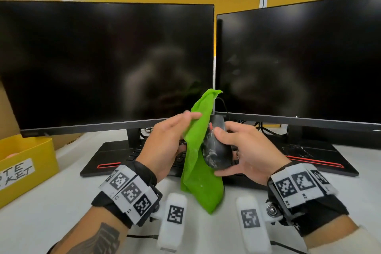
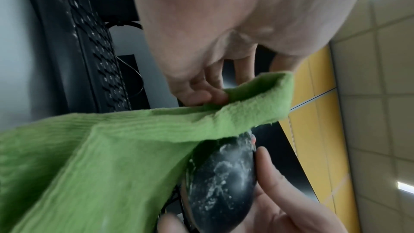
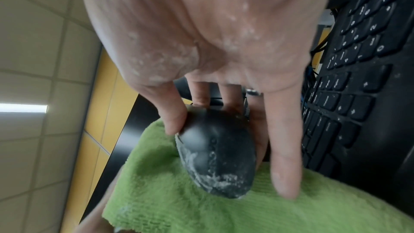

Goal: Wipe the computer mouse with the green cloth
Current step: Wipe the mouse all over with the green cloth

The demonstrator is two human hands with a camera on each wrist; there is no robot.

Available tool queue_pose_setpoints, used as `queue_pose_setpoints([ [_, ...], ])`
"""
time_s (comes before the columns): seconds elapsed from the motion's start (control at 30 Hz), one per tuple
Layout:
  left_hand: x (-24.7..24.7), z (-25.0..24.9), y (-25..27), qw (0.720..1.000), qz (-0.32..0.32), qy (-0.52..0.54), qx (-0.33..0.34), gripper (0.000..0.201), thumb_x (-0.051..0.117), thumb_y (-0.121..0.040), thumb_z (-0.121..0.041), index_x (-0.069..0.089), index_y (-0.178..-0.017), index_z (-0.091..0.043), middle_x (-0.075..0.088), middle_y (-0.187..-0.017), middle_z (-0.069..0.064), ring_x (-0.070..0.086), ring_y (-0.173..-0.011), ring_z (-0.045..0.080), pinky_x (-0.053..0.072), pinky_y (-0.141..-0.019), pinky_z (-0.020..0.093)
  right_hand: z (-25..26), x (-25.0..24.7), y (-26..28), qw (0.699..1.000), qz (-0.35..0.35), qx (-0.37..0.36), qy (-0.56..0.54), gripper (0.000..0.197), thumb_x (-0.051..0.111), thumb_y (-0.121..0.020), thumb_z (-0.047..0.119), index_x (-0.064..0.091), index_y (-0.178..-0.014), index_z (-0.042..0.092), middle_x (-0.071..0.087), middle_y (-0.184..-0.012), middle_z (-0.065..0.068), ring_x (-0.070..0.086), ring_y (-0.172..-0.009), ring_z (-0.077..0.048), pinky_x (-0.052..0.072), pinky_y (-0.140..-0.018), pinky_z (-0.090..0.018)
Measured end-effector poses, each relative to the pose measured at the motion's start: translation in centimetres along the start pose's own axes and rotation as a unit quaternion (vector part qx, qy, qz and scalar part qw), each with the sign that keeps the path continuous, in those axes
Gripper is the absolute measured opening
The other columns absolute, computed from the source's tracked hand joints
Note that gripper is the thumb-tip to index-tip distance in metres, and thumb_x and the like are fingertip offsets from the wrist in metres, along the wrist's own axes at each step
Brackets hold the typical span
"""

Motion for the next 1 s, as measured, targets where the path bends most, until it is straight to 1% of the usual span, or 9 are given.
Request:
queue_pose_setpoints([
  [0.1,0.1,0.1,0.2,1.0,0.001,-0.005,0.025,0.018,0.071,-0.097,-0.02,0.073,-0.115,-0.017,0.078,-0.106,0.013,0.07,-0.088,0.026,0.058,-0.072,0.035,-0.3,0.7,-0.1,1.0,0.025,0.002,0.003,0.022,0.063,-0.103,0.028,0.07,-0.117,0.014,0.078,-0.116,-0.011,0.075,-0.107,-0.035,0.061,-0.082,-0.065],
  [0.2,0.1,-0.1,0.3,0.999,-0.002,0.009,0.039,0.039,0.08,-0.08,-0.025,0.067,-0.115,-0.015,0.079,-0.101,0.016,0.071,-0.08,0.024,0.058,-0.066,0.033,-0.3,0.9,0.0,0.999,0.041,-0.004,0.008,0.018,0.062,-0.103,0.03,0.072,-0.114,0.019,0.079,-0.115,-0.008,0.076,-0.107,-0.031,0.064,-0.078,-0.06],
  [0.3,0.0,-0.2,0.3,0.999,-0.009,0.01,0.05,0.044,0.083,-0.072,-0.023,0.067,-0.112,-0.013,0.081,-0.101,0.015,0.073,-0.074,0.022,0.058,-0.058,0.029,-0.3,1.0,0.0,0.999,0.047,-0.01,0.008,0.019,0.06,-0.105,0.027,0.073,-0.117,0.021,0.079,-0.117,-0.007,0.076,-0.108,-0.028,0.065,-0.077,-0.057],
  [0.47,-0.4,-0.2,-0.2,0.997,-0.024,0.02,0.068,0.04,0.082,-0.074,-0.022,0.071,-0.11,-0.007,0.082,-0.102,0.019,0.077,-0.082,0.024,0.062,-0.07,0.03,-0.2,0.9,-0.1,0.999,0.043,-0.02,0.009,0.02,0.061,-0.104,0.025,0.074,-0.117,0.019,0.079,-0.114,-0.01,0.078,-0.103,-0.028,0.065,-0.075,-0.057],
  [0.63,-0.9,0.1,-0.6,0.996,-0.037,0.027,0.07,0.022,0.073,-0.092,-0.008,0.069,-0.113,-0.002,0.082,-0.101,0.02,0.077,-0.078,0.022,0.062,-0.072,0.03,-0.3,0.8,-0.3,0.999,0.036,-0.022,0.005,0.02,0.062,-0.103,0.026,0.074,-0.116,0.017,0.079,-0.114,-0.01,0.078,-0.1,-0.027,0.065,-0.074,-0.057],
  [0.73,-1.3,-0.1,-0.7,0.995,-0.045,0.04,0.078,0.019,0.067,-0.098,-0.003,0.068,-0.116,0.0,0.082,-0.101,0.017,0.076,-0.08,0.023,0.063,-0.075,0.032,-0.1,0.6,-0.4,0.999,0.032,-0.024,-0.016,0.02,0.062,-0.103,0.027,0.075,-0.116,0.018,0.078,-0.116,-0.011,0.078,-0.1,-0.028,0.065,-0.073,-0.055],
  [0.8,-1.5,-0.6,-0.5,0.993,-0.041,0.057,0.09,0.017,0.064,-0.099,-0.004,0.068,-0.116,-0.004,0.081,-0.098,0.014,0.075,-0.08,0.023,0.062,-0.072,0.03,0.0,0.3,-0.4,0.999,0.027,-0.028,-0.035,0.02,0.061,-0.103,0.027,0.076,-0.115,0.02,0.078,-0.117,-0.01,0.077,-0.103,-0.031,0.065,-0.073,-0.055],
  [0.87,-0.8,-1.0,0.0,0.994,-0.01,0.068,0.087,0.024,0.067,-0.095,-0.011,0.065,-0.12,-0.009,0.08,-0.098,0.011,0.073,-0.081,0.023,0.062,-0.07,0.032,0.1,0.2,-0.5,0.998,0.021,-0.035,-0.044,0.02,0.061,-0.103,0.027,0.077,-0.115,0.023,0.08,-0.114,-0.008,0.077,-0.103,-0.032,0.065,-0.072,-0.053],
  [1.0,1.0,-0.7,0.6,0.994,0.06,0.001,0.091,0.052,0.076,-0.081,-0.019,0.063,-0.131,-0.018,0.08,-0.118,0.01,0.075,-0.099,0.02,0.063,-0.082,0.034,-0.1,0.4,-0.7,0.998,0.011,-0.049,-0.045,0.02,0.061,-0.104,0.026,0.075,-0.116,0.021,0.08,-0.11,-0.009,0.079,-0.099,-0.031,0.065,-0.071,-0.053],
])
Point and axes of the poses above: each hand's wrist, its own y-axis away from the middle knuckle, its own x-axis out of the palm, z = x × y, the point moved 6 cm from there along -y, towards the middle knuckle
